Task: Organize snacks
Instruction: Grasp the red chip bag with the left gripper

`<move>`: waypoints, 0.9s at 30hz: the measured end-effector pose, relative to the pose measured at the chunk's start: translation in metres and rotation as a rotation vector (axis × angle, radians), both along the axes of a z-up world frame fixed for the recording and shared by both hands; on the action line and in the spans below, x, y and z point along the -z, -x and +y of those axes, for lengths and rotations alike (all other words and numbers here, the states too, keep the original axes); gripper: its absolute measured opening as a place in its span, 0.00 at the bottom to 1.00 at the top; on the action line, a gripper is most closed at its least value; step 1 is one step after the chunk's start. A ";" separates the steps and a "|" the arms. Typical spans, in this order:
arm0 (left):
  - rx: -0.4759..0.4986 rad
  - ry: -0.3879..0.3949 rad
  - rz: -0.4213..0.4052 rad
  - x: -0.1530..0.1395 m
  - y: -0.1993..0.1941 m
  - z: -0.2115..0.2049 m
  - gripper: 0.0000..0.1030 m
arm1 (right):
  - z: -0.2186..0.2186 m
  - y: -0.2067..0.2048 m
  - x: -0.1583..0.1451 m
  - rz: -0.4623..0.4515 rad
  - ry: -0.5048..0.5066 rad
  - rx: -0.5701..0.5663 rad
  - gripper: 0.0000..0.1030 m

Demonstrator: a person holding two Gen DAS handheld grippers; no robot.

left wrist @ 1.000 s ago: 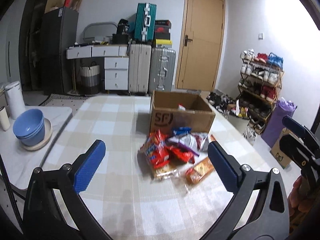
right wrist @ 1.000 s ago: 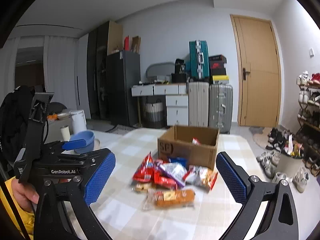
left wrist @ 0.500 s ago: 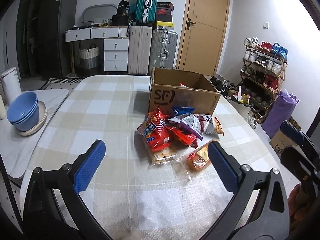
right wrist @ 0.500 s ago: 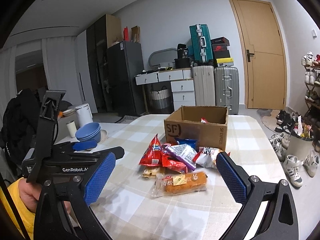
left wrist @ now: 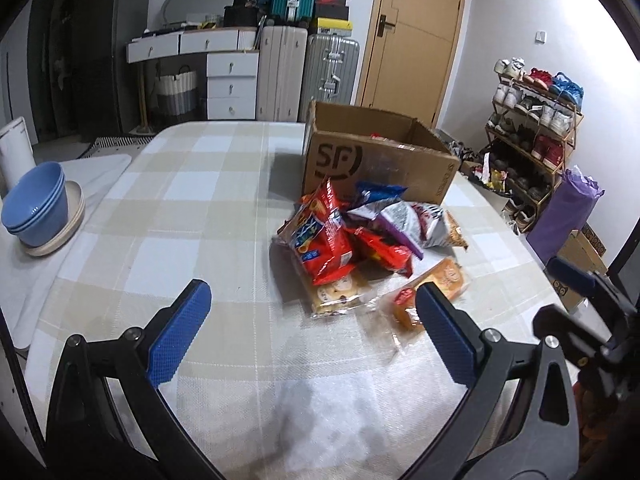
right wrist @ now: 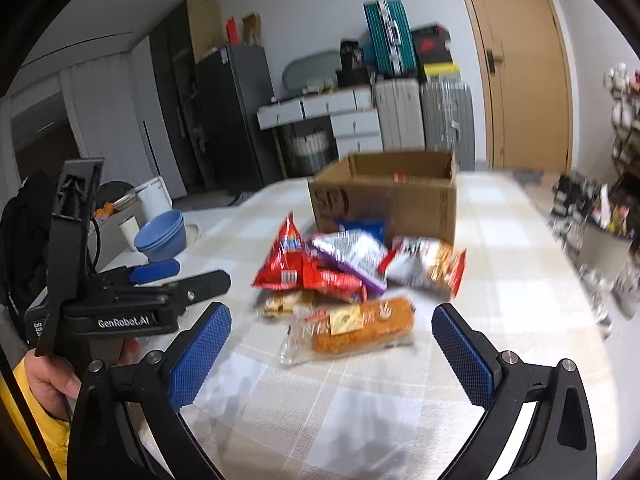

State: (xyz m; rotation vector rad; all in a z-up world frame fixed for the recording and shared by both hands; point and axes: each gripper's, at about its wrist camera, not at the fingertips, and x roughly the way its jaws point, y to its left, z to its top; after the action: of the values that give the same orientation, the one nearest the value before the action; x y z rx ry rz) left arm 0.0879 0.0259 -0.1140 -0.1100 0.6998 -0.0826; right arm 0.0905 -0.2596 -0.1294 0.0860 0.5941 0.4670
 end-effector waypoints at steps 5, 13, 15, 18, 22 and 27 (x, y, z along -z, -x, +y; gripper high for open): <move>-0.010 0.017 0.063 0.022 -0.032 0.005 0.99 | 0.003 -0.021 0.022 0.078 -0.012 -0.007 0.99; -0.036 0.124 0.175 0.053 -0.106 0.019 0.99 | -0.007 -0.047 0.037 0.135 -0.056 0.002 0.99; -0.035 0.150 0.191 0.058 -0.122 0.021 0.99 | -0.010 -0.051 0.040 0.144 -0.062 0.007 0.99; -0.008 0.217 0.243 0.068 -0.142 0.024 0.98 | -0.012 -0.056 0.043 0.155 -0.070 0.009 0.99; -0.031 0.282 0.276 0.083 -0.155 0.030 0.75 | -0.013 -0.061 0.048 0.173 -0.089 0.002 0.99; 0.043 0.297 0.256 0.080 -0.160 0.023 0.44 | -0.012 -0.060 0.048 0.178 -0.088 -0.001 0.99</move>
State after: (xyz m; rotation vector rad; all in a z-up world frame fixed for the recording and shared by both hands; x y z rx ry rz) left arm 0.2483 0.0493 -0.1939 -0.3961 0.9429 -0.2163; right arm 0.1508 -0.2715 -0.1778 0.2124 0.7481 0.4890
